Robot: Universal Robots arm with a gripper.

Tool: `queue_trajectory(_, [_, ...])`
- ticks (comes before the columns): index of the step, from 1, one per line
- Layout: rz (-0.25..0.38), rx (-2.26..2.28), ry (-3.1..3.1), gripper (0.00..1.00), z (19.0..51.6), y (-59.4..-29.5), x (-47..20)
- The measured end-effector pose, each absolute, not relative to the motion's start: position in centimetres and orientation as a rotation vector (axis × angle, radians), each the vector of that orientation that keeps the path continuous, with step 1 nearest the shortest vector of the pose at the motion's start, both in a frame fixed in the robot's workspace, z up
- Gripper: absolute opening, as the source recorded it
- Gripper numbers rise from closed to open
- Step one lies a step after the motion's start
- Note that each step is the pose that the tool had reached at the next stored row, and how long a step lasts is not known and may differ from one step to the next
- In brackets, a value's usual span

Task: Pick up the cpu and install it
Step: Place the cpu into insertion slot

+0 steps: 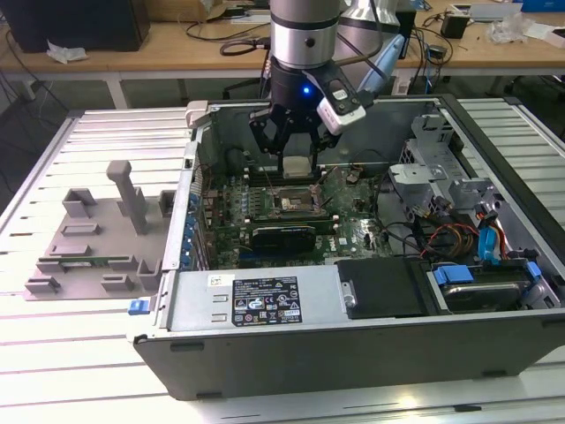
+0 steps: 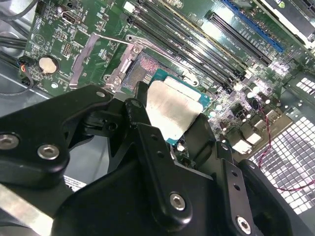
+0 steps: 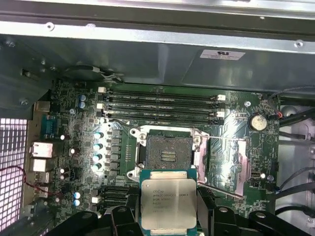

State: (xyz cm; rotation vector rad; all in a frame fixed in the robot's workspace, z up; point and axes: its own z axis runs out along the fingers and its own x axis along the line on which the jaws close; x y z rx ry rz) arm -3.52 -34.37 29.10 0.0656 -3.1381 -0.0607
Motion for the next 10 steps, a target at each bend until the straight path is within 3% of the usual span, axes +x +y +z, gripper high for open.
queue_trajectory(10, [-0.061,-0.395,-3.119,0.55,29.08,-34.37,-3.52])
